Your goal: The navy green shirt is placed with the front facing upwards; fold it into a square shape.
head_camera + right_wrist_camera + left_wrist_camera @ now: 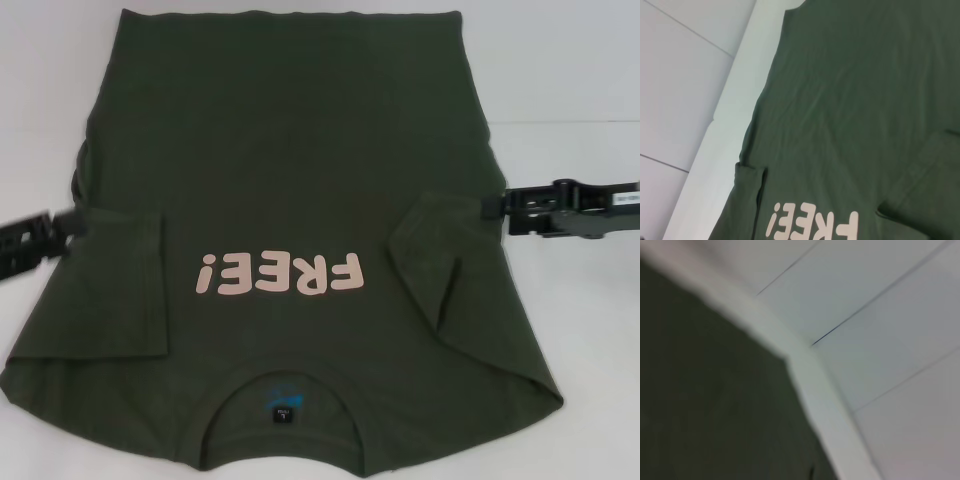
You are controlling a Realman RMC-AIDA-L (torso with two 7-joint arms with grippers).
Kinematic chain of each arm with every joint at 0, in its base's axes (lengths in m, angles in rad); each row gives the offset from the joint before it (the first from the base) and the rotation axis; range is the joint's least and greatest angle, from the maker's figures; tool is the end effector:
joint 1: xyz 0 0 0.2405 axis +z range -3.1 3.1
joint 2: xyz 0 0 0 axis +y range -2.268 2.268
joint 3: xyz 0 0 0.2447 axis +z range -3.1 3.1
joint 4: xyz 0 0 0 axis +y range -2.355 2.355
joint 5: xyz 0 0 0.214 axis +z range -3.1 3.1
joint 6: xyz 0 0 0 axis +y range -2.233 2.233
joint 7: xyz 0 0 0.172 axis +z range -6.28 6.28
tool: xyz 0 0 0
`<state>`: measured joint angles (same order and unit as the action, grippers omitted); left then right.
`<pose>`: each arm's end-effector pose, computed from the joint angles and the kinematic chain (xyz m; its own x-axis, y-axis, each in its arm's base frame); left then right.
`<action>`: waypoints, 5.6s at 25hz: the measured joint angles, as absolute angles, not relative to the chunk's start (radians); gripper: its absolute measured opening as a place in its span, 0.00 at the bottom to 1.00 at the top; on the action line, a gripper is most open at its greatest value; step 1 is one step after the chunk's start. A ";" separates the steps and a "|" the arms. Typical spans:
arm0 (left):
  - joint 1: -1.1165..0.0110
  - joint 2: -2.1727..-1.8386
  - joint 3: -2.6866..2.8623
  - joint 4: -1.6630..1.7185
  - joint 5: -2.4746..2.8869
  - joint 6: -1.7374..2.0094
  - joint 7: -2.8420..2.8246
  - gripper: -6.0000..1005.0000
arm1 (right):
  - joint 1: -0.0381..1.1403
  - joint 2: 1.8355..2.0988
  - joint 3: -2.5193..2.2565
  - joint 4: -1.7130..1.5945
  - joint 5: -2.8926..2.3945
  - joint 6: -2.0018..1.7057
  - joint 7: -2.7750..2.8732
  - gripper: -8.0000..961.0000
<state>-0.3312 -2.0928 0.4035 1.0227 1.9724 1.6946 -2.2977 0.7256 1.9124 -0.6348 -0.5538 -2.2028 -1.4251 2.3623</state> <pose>-0.2932 0.3075 0.0900 0.0783 0.7062 0.7037 0.9449 -0.2775 0.1733 0.2515 0.4028 0.0265 0.2109 -0.8870 -0.4108 -0.9642 -0.2578 0.0619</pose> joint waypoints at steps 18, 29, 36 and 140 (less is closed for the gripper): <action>-0.302 -2.075 0.210 0.981 2.397 1.641 -2.528 0.66 | 0.668 1.901 -0.595 -0.610 -2.195 -1.475 2.362 0.78; -0.314 -2.068 0.201 0.908 2.434 1.555 -2.535 0.66 | 0.666 1.900 -0.570 -0.611 -2.195 -1.471 2.365 0.78; -0.316 -2.066 0.197 0.891 2.435 1.528 -2.543 0.66 | 0.666 1.899 -0.564 -0.609 -2.195 -1.466 2.364 0.78; -0.407 -2.042 0.199 0.801 2.376 1.483 -2.439 0.00 | 0.678 1.948 -0.774 -0.608 -2.509 -1.572 2.312 0.77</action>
<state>-0.4065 -2.0417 0.1992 0.8007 2.3761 1.4833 -2.4394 0.6783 1.9482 -0.7745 -0.6083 -2.5093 -1.5725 2.3121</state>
